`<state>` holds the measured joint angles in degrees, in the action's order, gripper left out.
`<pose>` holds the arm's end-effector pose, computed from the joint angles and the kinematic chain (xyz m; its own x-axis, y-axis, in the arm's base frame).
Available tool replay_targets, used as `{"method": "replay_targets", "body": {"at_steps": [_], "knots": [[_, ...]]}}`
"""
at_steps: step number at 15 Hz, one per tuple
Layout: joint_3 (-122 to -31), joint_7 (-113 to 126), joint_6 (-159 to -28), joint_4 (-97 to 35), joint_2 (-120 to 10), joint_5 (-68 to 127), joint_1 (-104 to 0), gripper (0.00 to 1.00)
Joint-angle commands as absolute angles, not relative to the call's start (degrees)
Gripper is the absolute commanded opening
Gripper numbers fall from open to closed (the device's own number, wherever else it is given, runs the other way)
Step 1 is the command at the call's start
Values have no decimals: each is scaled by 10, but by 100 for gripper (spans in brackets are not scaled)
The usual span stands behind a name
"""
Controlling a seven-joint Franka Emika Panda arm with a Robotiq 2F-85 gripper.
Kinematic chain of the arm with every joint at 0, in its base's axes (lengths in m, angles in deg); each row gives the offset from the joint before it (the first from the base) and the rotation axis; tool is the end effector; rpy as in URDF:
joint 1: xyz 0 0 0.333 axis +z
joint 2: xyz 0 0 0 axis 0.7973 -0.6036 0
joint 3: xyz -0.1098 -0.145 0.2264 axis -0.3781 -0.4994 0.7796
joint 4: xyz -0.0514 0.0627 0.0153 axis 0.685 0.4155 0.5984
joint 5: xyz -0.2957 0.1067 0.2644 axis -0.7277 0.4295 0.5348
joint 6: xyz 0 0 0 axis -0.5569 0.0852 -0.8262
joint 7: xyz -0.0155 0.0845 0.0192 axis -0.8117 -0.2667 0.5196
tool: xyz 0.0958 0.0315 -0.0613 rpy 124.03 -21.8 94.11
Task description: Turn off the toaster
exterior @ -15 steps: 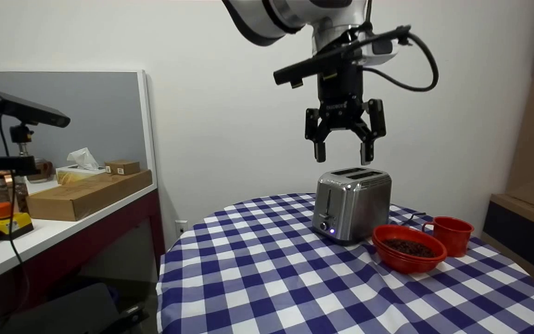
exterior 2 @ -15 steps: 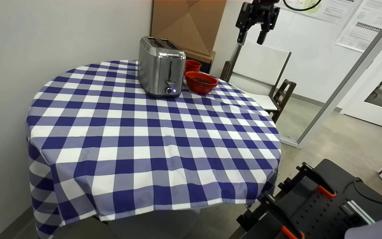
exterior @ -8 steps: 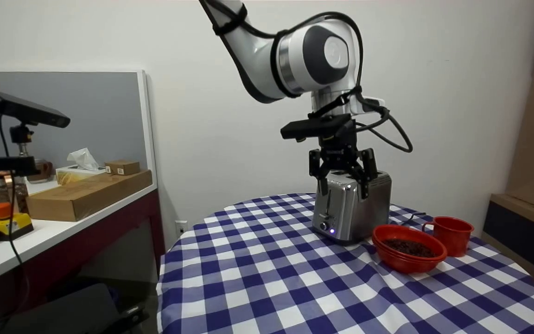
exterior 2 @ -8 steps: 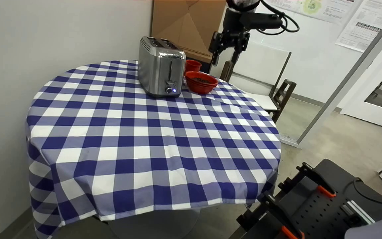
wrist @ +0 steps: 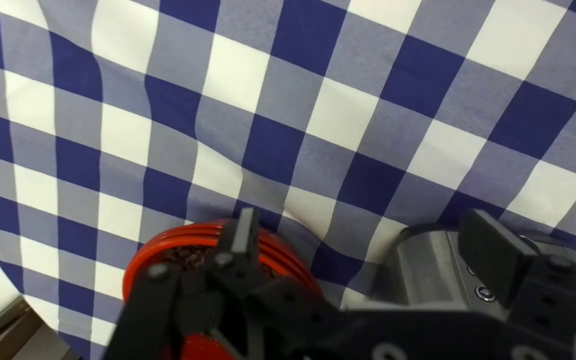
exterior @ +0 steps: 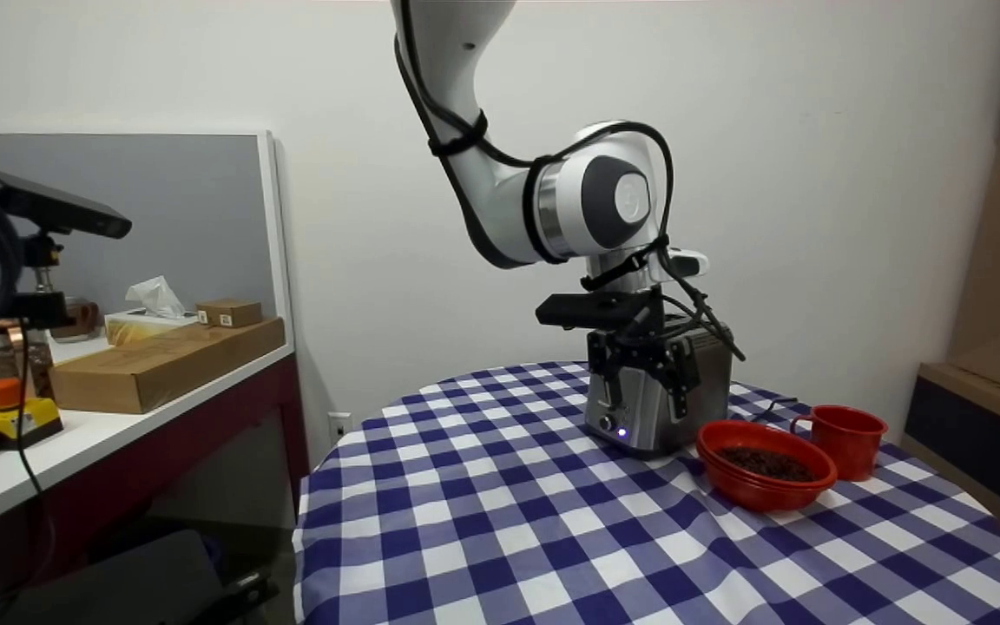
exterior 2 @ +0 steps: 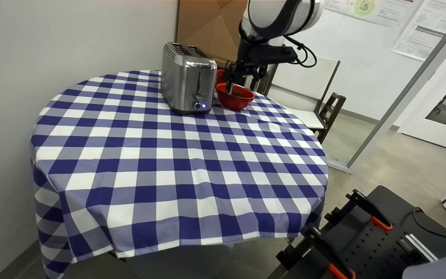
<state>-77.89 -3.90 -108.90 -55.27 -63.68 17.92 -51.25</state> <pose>0.6146 -0.0328 0.1938 0.9830 -0.0786 0.1660 -0.1052 -0.9818 0.1583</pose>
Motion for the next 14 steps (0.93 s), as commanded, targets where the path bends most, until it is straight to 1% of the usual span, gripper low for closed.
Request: {"method": "replay_targets", "body": {"at_steps": [1,7,14], "knots": [[-808,-69,-1114,-520,-684,166,-478,100],[-834,-79,-1132,-494,-739,169,-443,100],[-860,-92,-1198,-473,-791,181,-418,100]]}}
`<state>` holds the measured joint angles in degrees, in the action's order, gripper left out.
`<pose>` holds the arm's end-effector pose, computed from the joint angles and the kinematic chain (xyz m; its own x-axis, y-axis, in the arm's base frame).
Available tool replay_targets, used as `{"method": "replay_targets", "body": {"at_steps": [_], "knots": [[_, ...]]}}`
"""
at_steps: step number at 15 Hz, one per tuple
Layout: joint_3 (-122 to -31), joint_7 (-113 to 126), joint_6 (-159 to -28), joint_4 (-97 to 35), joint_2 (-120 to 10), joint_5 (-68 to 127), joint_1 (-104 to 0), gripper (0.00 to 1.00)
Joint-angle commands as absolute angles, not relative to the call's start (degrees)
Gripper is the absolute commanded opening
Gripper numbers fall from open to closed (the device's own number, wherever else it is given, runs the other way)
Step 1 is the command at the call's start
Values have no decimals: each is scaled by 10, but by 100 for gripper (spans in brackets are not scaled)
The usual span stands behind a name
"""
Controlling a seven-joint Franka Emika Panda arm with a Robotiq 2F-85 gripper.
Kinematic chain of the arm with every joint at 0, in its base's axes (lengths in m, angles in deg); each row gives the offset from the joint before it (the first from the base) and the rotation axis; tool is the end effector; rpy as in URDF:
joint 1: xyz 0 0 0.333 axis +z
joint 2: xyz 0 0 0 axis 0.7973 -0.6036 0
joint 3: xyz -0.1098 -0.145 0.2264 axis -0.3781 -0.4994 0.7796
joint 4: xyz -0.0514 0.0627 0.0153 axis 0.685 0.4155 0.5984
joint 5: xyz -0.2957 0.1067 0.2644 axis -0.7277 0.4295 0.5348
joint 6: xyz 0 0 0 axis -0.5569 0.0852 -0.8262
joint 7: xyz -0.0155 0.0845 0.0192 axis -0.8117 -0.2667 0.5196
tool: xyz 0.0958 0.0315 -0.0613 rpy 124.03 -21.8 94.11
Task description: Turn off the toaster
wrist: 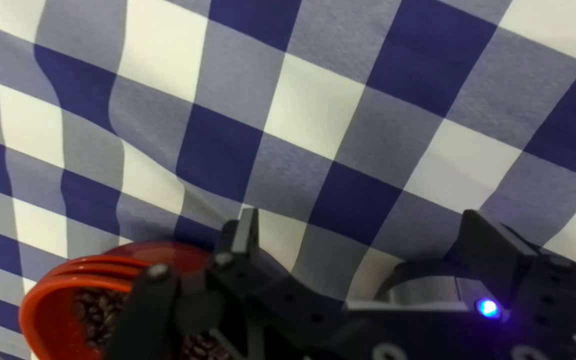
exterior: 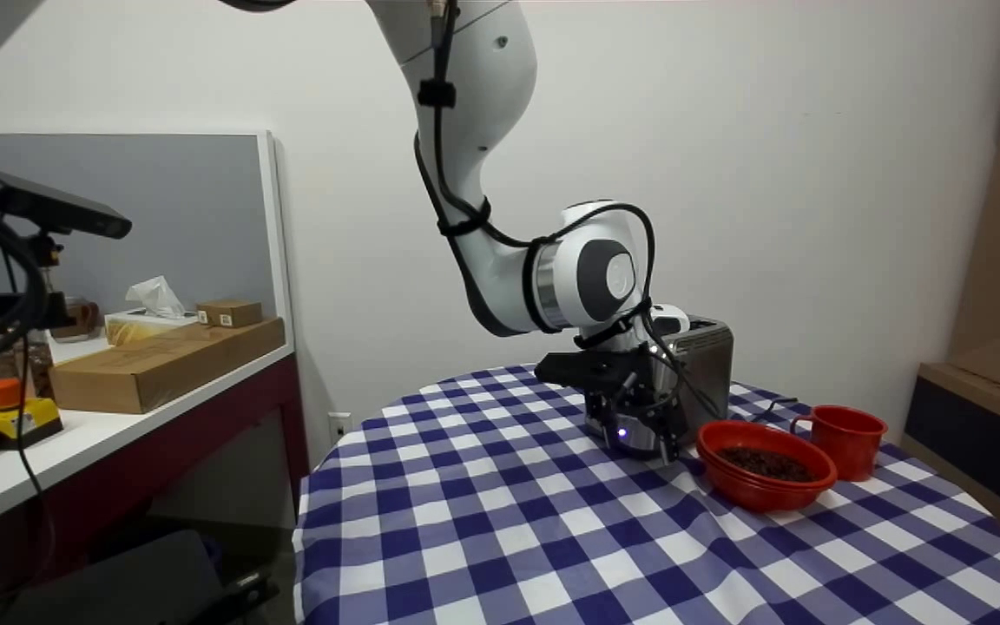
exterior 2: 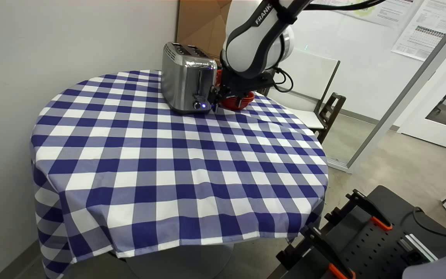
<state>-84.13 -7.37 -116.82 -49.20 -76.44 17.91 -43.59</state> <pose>0.6317 -0.0133 0.1173 0.9782 -0.0499 0.2017 -0.0907 -0.9759 0.1984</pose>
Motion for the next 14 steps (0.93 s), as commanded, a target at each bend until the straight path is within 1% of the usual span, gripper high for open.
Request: {"method": "replay_targets", "body": {"at_steps": [1,14], "knots": [[-863,-94,-1207,-472,-796,184,-415,100],[-875,-81,-1316,-494,-806,239,-401,100]]}}
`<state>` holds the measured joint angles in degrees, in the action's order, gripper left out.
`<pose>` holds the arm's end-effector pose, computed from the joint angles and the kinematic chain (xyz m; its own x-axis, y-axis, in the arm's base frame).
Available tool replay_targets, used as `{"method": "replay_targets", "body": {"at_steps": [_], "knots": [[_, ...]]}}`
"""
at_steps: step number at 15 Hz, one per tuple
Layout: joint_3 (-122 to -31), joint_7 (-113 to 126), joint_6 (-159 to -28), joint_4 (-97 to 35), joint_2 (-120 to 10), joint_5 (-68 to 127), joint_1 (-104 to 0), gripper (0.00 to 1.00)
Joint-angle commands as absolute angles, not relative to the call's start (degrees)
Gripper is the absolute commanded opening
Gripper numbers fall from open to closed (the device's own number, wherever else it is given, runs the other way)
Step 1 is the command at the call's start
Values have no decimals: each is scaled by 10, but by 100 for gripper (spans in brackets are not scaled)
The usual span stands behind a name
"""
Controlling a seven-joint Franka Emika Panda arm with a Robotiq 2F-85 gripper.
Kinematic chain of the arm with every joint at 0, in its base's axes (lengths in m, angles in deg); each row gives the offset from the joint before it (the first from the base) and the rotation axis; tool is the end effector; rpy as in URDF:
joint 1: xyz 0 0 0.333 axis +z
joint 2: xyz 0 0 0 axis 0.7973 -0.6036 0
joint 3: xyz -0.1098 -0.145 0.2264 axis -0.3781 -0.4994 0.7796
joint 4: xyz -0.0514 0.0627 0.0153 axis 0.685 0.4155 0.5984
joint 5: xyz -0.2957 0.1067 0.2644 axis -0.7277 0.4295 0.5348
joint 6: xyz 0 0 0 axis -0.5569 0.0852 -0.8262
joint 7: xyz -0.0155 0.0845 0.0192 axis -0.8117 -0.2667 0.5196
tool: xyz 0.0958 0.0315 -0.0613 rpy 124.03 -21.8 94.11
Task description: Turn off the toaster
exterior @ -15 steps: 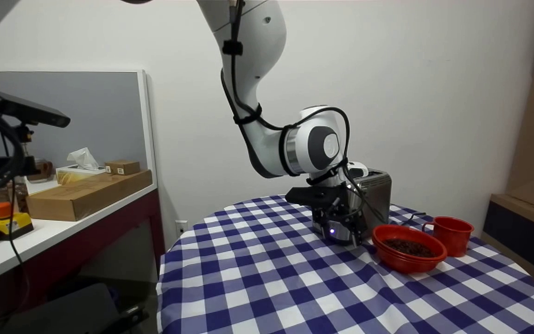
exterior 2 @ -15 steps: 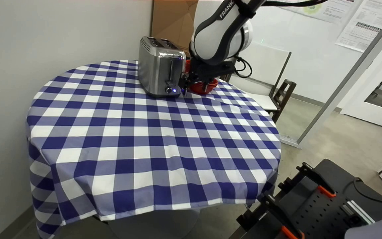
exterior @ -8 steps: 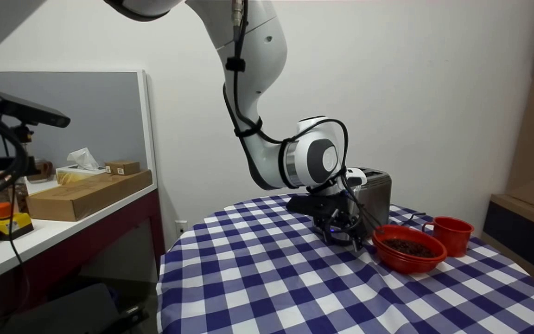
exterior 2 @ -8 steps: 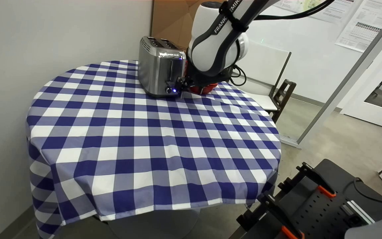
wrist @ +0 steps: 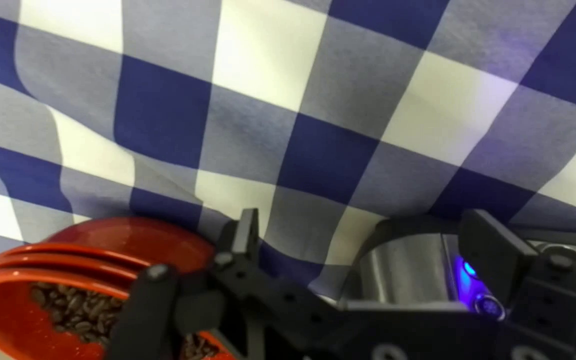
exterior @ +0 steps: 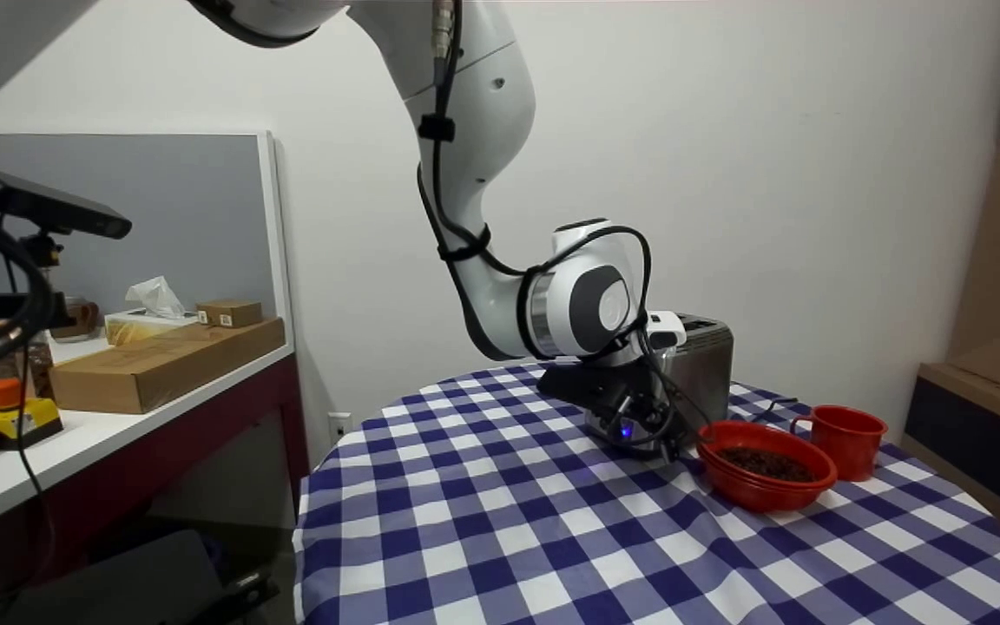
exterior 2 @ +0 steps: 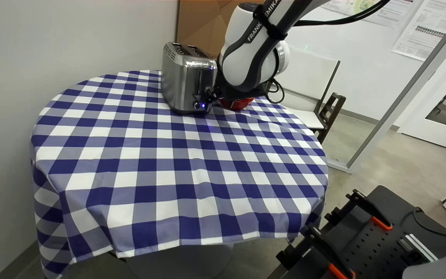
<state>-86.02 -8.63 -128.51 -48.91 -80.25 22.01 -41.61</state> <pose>0.6390 -0.0084 0.1032 0.9362 -0.0850 0.3410 -0.1369 -0.9819 0.1312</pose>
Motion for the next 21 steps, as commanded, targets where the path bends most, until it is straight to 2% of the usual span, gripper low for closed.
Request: {"method": "replay_targets", "body": {"at_steps": [1,14,21], "knots": [[-875,-79,-1320,-495,-807,242,-399,100],[-902,-56,-1391,-529,-806,272,-376,100],[-886,-27,-1423,-551,-799,297,-388,100]]}}
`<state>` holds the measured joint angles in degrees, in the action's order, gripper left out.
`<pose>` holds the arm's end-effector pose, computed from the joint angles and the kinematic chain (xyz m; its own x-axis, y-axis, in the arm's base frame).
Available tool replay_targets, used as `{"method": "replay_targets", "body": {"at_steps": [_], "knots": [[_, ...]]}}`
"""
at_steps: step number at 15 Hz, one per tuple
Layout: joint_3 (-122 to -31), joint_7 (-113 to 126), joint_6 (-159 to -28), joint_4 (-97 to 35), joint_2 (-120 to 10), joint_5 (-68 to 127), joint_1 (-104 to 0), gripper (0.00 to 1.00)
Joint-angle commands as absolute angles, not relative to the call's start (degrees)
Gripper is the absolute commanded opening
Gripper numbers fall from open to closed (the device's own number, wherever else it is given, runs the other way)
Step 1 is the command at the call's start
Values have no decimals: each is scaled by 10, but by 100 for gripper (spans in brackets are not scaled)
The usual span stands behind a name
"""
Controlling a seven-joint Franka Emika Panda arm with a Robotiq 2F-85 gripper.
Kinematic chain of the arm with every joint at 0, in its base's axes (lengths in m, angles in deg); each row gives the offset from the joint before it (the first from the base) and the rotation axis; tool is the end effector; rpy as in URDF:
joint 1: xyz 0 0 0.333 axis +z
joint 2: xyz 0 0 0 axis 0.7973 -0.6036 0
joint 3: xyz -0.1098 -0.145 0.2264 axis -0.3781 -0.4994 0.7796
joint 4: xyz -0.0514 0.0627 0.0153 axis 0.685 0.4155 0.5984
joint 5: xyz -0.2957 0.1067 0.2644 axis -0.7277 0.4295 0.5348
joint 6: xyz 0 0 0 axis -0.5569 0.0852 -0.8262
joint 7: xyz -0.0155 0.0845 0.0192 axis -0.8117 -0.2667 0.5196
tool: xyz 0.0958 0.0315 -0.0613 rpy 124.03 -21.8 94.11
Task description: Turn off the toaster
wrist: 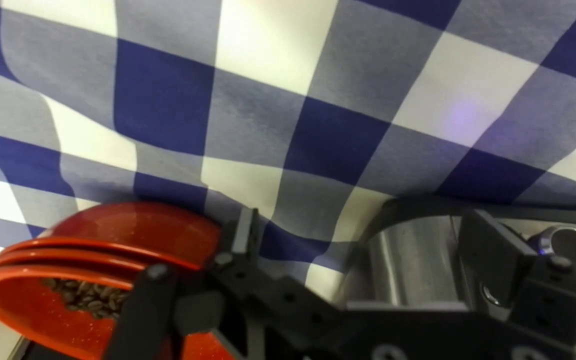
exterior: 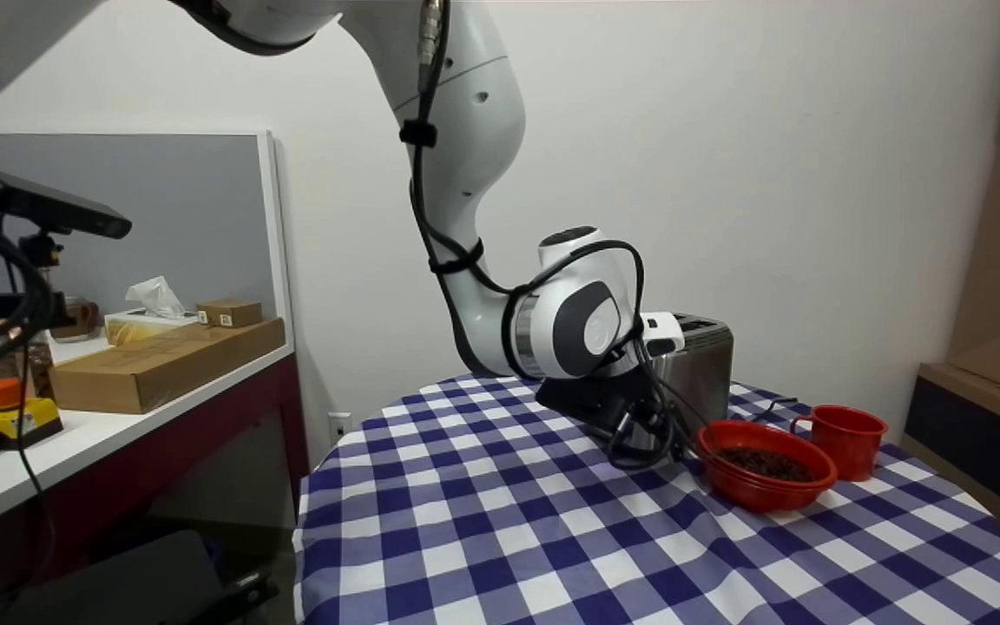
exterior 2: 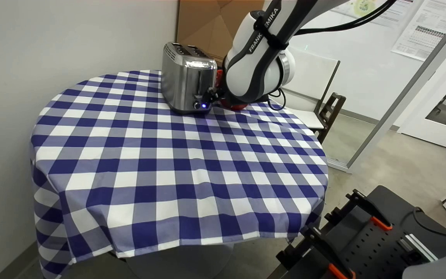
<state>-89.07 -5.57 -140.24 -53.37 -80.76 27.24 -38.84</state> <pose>0.6241 -0.0157 0.1003 0.8882 -0.0802 0.4524 -0.1402 -0.9850 0.1007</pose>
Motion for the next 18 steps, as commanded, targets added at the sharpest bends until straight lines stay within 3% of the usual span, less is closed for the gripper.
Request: {"method": "replay_targets", "body": {"at_steps": [1,9,18], "knots": [[-883,-23,-1425,-553,-799,299,-390,100],[-866,-8,-1419,-556,-798,311,-398,100],[-892,2,-1506,-563,-812,336,-375,100]]}}
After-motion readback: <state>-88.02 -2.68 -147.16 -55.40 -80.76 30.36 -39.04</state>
